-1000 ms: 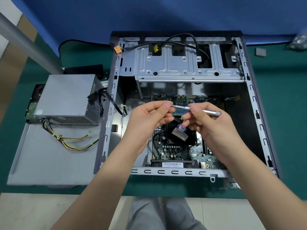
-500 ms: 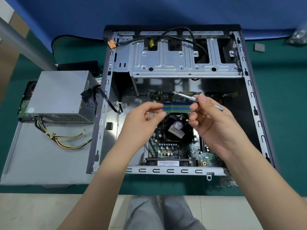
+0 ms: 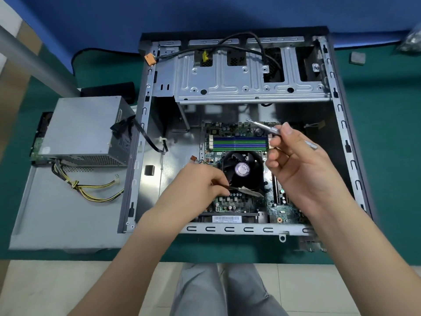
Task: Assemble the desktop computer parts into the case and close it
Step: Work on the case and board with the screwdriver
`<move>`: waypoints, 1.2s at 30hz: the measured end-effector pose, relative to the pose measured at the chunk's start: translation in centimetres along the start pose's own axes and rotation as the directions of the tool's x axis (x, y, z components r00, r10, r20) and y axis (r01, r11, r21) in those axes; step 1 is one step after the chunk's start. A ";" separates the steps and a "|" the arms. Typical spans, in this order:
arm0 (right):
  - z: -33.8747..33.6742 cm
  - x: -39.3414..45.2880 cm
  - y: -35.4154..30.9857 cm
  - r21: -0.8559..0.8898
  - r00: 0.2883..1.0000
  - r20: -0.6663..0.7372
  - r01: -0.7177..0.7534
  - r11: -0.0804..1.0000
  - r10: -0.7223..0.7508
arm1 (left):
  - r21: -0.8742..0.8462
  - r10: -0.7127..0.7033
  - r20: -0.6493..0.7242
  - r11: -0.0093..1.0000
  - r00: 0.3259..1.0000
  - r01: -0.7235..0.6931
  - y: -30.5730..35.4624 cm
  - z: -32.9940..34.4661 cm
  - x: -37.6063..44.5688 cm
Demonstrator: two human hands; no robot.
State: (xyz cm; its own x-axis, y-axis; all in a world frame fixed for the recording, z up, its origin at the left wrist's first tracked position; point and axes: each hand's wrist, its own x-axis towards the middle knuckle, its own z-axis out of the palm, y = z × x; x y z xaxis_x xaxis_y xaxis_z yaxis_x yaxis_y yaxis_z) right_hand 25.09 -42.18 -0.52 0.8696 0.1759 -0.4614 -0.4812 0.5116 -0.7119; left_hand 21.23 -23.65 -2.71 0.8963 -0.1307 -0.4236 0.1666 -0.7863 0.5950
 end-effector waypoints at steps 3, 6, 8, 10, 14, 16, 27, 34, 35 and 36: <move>-0.3 -0.3 -0.6 0.016 1.000 -0.013 0.026 1.000 -0.026 | 0.070 0.212 0.080 0.974 0.974 -0.218 0.7 -0.2 0.7; -0.4 -0.3 -1.4 0.025 0.998 -0.026 0.058 0.998 -0.057 | 0.305 0.415 0.226 0.829 0.881 -0.469 2.7 0.5 3.2; -0.6 -0.3 -2.0 0.027 0.997 -0.030 0.075 0.997 -0.074 | 0.479 0.454 0.380 0.648 0.806 -0.592 3.9 1.6 4.9; -0.9 -0.3 -2.3 0.023 0.996 -0.034 0.085 0.996 -0.084 | 0.552 0.471 0.493 0.480 0.731 -0.682 4.4 2.6 6.2; -1.6 -0.4 -2.1 0.021 0.995 -0.053 0.083 0.996 -0.081 | 0.555 0.675 0.424 0.334 0.604 -0.762 3.7 3.7 6.8; -1.9 -0.5 -1.7 0.008 0.996 -0.061 0.072 0.997 -0.072 | 0.575 0.689 0.378 0.349 0.619 -0.740 3.1 4.2 7.0; -1.4 -0.5 -3.3 -0.246 0.978 0.206 0.087 0.965 -0.036 | 0.533 0.435 0.143 0.722 0.889 -0.440 -0.9 -5.7 2.2; 1.2 1.8 0.2 -0.795 0.884 0.358 0.119 0.595 0.301 | 0.648 0.437 0.097 0.654 0.894 -0.390 -4.0 -7.1 -0.1; 1.5 2.2 0.8 -0.839 0.876 0.358 0.150 0.523 0.323 | 0.631 0.434 0.049 0.685 0.900 -0.365 -4.1 -7.0 0.1; 1.6 2.5 1.4 -0.874 0.866 0.365 0.192 0.447 0.341 | 0.609 0.433 0.003 0.714 0.901 -0.345 -4.3 -7.0 0.2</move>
State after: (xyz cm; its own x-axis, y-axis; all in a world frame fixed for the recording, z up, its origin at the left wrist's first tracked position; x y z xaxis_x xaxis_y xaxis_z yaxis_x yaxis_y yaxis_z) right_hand 26.79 -39.63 -1.84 0.6297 0.6340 -0.4490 -0.1445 -0.4723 -0.8695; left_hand 23.59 -16.08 -0.63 0.8788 -0.4603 -0.1257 -0.4408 -0.8841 0.1551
